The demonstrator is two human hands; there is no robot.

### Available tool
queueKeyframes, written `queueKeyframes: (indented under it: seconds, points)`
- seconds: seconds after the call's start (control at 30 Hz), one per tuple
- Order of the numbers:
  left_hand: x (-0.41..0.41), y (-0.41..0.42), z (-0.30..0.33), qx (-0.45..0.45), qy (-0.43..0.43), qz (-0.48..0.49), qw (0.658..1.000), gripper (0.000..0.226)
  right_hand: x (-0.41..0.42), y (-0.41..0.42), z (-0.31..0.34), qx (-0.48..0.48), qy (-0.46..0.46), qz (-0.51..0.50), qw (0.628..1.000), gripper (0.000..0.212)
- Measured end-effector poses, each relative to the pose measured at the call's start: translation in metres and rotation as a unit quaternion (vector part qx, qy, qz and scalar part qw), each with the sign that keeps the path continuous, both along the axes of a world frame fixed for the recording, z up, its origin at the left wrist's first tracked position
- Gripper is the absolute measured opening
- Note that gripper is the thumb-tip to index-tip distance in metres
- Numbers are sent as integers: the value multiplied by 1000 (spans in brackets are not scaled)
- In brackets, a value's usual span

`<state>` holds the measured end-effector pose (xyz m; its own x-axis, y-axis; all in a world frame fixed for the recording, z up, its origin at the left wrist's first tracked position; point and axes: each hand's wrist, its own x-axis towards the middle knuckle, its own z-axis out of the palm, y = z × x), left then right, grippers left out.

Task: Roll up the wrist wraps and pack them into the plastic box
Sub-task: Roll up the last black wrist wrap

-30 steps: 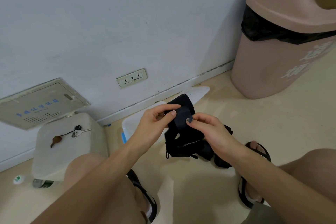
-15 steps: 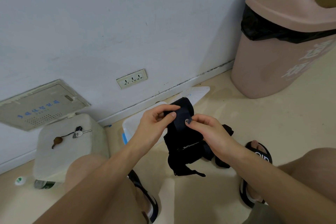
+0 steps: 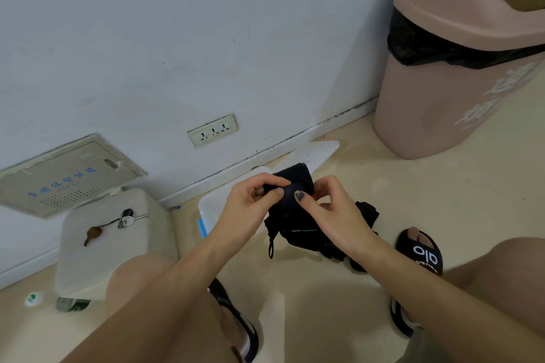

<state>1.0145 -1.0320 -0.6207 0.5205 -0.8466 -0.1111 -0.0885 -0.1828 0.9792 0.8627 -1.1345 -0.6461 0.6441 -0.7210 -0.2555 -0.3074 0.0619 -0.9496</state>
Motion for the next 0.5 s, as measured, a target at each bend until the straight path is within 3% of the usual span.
queueKeyframes:
  seconds: [0.13, 0.27, 0.5]
  points:
    - [1, 0, -3, 5, -8, -11, 1000, 37, 2, 1, 1, 4, -41, 16, 999, 12]
    - [0, 0, -5, 8, -22, -28, 999, 38, 2, 2, 1, 111, -84, 19, 990, 19]
    - [-5, 1, -7, 15, -31, -40, 999, 28, 2, 0, 0, 144, -93, -15, 985, 20]
